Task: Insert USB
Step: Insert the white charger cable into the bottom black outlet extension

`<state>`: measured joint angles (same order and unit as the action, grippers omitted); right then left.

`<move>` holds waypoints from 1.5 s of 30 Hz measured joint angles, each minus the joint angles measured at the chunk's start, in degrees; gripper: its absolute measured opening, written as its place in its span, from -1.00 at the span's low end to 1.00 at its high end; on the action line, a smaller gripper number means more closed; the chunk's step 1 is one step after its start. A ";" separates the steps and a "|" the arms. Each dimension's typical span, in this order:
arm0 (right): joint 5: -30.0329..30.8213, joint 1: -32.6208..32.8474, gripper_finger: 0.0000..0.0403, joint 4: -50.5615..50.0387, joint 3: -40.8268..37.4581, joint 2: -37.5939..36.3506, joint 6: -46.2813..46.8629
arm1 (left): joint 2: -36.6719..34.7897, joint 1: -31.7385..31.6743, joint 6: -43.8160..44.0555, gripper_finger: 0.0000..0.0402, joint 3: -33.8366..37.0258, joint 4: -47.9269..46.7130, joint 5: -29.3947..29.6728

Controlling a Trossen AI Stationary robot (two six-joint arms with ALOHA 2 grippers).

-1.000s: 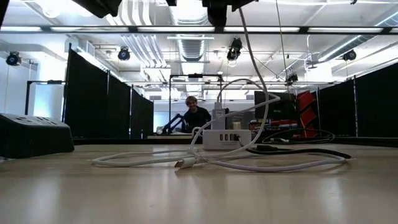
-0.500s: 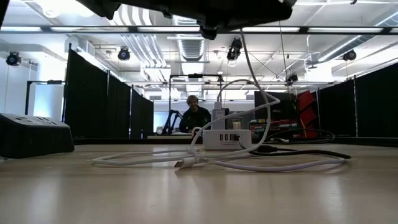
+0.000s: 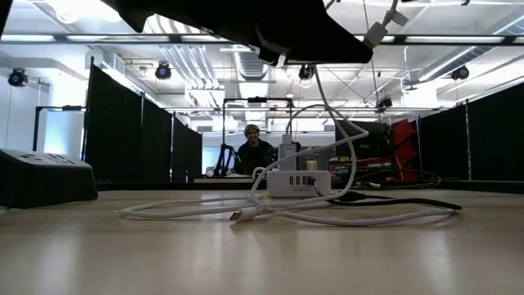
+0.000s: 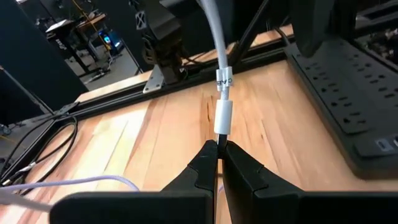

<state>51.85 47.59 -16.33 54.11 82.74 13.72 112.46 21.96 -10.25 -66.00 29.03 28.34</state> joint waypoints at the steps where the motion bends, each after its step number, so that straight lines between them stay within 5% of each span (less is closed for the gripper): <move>1: -0.01 0.00 -0.06 -0.66 0.00 0.00 0.42 | 0.00 0.00 -0.21 -0.99 0.00 -0.41 0.05; 9: -2.51 -0.98 0.08 -7.39 -0.02 0.72 4.97 | 0.07 0.39 -2.57 -0.99 -0.10 -2.34 4.43; 22: -2.37 -5.33 0.01 -3.87 1.92 6.93 -4.27 | 5.79 1.66 -5.30 -0.99 -11.91 -18.49 4.67; 45: -4.29 -2.13 -0.21 -3.92 2.75 6.32 -1.78 | 6.75 5.88 3.35 -0.99 -11.78 -13.76 11.52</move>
<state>47.56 45.46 -20.25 56.86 89.06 11.94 119.22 27.83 -6.90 -77.78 15.27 39.86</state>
